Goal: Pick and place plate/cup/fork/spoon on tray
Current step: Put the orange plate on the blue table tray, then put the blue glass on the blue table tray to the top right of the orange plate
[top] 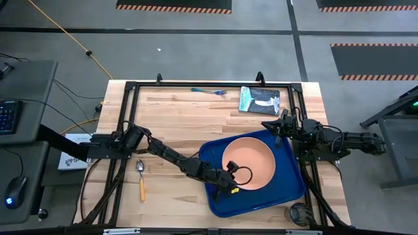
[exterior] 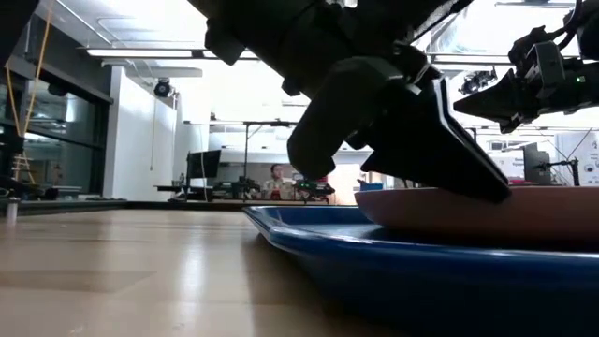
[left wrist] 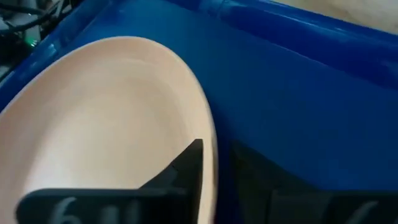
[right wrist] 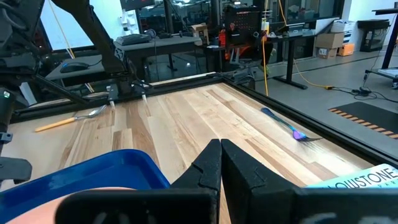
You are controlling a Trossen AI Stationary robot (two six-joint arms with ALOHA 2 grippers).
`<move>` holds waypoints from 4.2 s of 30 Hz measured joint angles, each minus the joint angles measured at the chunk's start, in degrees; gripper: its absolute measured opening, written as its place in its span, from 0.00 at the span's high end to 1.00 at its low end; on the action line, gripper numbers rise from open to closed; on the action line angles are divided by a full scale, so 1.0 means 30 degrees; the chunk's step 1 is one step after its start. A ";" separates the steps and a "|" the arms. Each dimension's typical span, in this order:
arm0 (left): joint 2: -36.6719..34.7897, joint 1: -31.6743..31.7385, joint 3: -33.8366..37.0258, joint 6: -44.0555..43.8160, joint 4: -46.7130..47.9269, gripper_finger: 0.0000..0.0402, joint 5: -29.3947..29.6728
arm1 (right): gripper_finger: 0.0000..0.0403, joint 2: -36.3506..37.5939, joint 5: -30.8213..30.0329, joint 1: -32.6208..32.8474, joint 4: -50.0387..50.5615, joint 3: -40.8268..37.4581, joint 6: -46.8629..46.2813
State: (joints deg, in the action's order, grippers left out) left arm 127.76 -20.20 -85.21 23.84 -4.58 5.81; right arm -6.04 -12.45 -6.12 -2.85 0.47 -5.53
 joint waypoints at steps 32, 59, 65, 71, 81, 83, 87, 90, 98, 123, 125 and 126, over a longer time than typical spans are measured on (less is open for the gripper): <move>0.0000 0.0853 0.0000 -0.1427 0.1629 0.99 0.2017 | 0.99 0.0000 -0.0005 0.0005 -0.0005 0.0000 -0.0001; -0.1757 0.0922 -0.1384 0.1242 0.2970 1.00 0.5264 | 0.99 0.0000 0.0000 0.0005 0.0000 0.0000 -0.0002; -0.5306 0.3093 0.0890 -0.1051 0.4260 1.00 0.5448 | 0.99 0.0000 -0.0004 0.0000 -0.0004 0.0000 0.0001; -1.1041 0.5185 0.9348 -0.4023 -0.1543 1.00 0.4301 | 0.99 -0.0007 -0.0007 0.0005 -0.0007 0.0000 -0.0002; -1.8655 0.6809 1.9016 -0.4400 -0.7529 1.00 0.4553 | 0.99 0.0007 0.0000 0.0000 -0.0002 0.0000 0.0000; -1.9526 0.7056 1.9578 -0.4338 -0.7546 1.00 0.5072 | 0.99 0.0007 0.0000 0.0002 0.0000 0.0000 0.0001; -2.0199 0.7569 1.9772 -0.4078 -0.7338 1.00 0.6227 | 0.99 0.0007 0.0000 -0.0002 0.0000 0.0000 0.0000; -2.0218 0.7855 1.9766 -0.4095 -0.7163 1.00 0.6211 | 0.99 0.0007 0.0000 0.0005 0.0000 0.0000 -0.0002; -2.0210 0.7872 1.9773 -0.4500 -0.6217 1.00 0.5826 | 0.99 0.0007 0.0000 0.0002 -0.0004 0.0000 -0.0157; -2.0203 0.7850 1.9771 -0.7046 -0.5998 1.00 0.5812 | 0.85 -0.3460 0.2183 0.0282 -0.4811 0.4191 -0.3663; -2.0203 0.7850 1.9773 -0.7814 -0.6065 1.00 0.5812 | 0.77 -0.4873 0.2318 0.0383 -0.0416 0.6479 -0.3776; -2.0203 0.7848 1.9767 -0.8231 -0.6089 1.00 0.5812 | 0.73 -0.5593 0.2432 0.0450 0.1955 0.7761 -0.4208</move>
State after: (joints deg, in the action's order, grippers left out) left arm 67.16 3.35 -25.91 -0.85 -22.85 23.24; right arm -22.82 -5.15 -4.77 3.01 23.75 -18.16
